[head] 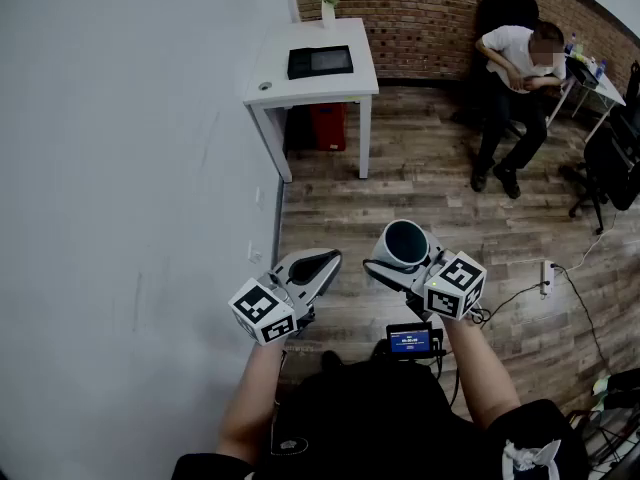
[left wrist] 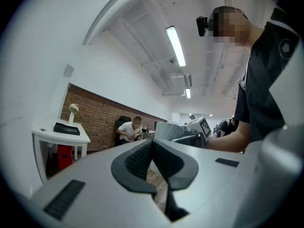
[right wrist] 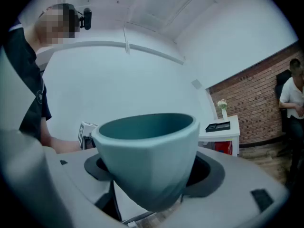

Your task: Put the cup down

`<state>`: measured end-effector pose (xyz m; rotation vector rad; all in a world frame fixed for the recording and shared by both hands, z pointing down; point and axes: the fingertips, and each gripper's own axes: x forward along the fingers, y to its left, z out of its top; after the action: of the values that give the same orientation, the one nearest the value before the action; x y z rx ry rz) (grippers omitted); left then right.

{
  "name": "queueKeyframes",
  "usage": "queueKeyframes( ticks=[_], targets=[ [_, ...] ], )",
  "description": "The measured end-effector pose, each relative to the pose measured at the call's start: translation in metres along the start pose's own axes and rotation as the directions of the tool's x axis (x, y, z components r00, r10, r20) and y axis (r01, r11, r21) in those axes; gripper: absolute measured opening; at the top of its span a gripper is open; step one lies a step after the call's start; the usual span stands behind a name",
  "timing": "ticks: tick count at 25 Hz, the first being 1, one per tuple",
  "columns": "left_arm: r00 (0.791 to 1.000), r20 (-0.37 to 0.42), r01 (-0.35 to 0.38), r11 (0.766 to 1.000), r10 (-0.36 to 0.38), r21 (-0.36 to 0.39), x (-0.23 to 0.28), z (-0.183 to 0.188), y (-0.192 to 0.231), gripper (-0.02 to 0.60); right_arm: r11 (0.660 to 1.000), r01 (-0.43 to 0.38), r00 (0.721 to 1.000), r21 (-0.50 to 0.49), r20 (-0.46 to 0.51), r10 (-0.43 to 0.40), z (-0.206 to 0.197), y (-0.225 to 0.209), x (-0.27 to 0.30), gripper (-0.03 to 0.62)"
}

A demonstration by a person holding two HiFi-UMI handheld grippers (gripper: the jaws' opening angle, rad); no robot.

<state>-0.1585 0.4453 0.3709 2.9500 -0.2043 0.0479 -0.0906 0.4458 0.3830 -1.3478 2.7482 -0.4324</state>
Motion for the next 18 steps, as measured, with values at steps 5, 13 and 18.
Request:
queueKeyframes(
  ticks=[5,13,18],
  targets=[
    [1.0,-0.002,-0.001,1.0,0.001,0.006,0.0001,-0.0017,-0.0007,0.008,1.0,0.0,1.0,-0.003,-0.007,0.0,-0.0038,-0.0006,0.0009,0.396],
    [1.0,-0.005,-0.003,1.0,0.003,0.006,0.0007,-0.0001,-0.0011,0.008,1.0,-0.012,1.0,0.005,-0.012,0.012,-0.0021,0.0003,0.0033,0.396],
    [1.0,-0.006,-0.003,1.0,0.003,0.002,0.0013,0.0003,-0.0019,0.008,1.0,-0.02,0.999,-0.001,-0.025,0.02,-0.0033,0.0011,0.0045,0.396]
  ],
)
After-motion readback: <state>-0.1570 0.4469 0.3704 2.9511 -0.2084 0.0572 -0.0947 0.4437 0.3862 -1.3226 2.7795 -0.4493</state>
